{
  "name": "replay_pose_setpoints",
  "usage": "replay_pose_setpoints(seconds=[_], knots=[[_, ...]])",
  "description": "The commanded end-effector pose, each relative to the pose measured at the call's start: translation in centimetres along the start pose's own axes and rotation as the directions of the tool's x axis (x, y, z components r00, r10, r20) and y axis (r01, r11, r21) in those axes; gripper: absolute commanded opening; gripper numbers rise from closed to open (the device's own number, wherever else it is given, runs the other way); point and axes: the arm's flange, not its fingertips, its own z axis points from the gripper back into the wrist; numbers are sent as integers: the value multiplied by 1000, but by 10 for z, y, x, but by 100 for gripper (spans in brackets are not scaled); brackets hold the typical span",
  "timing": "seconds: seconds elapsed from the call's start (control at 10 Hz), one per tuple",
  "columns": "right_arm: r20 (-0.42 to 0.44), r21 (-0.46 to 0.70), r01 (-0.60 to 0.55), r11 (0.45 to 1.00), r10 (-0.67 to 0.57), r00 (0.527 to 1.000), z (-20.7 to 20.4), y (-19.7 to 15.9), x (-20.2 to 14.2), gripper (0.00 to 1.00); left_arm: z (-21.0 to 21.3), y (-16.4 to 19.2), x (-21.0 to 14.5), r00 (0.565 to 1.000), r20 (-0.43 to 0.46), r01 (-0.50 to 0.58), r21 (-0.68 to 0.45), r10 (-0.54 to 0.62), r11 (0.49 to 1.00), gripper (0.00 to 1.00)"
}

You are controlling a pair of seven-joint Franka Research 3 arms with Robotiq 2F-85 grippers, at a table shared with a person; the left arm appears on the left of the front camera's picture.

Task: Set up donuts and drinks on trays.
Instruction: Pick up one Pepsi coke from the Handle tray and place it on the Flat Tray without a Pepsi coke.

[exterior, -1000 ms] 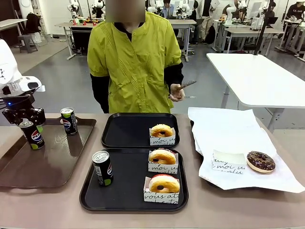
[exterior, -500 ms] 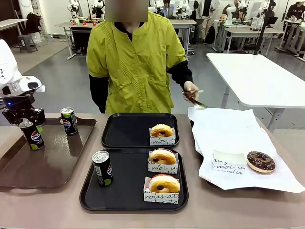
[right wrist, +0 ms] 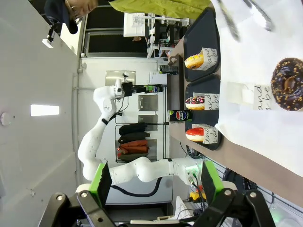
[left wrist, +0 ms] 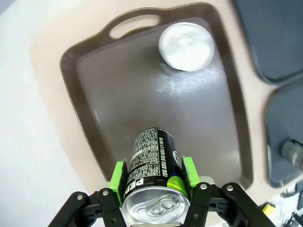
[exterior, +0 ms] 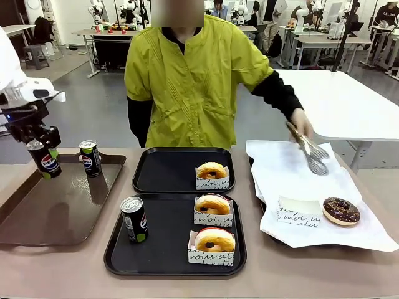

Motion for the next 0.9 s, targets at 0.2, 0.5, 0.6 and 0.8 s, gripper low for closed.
replay_pose_setpoints(seconds=[0.2,0.5,0.6,0.8], knots=[[10,21,-11,1000,10,1000,-1,0,0,100,61,-67,-6,980,54,190,47,-192,981,54],[10,21,-11,1000,10,1000,-1,0,0,100,75,-86,-3,967,143,212,-6,-209,977,54],[10,21,-11,1000,10,1000,-1,0,0,100,76,-88,-2,963,164,222,-46,-212,974,54],[10,21,-11,1000,10,1000,-1,0,0,100,78,-79,-9,977,151,164,-89,-149,983,54]])
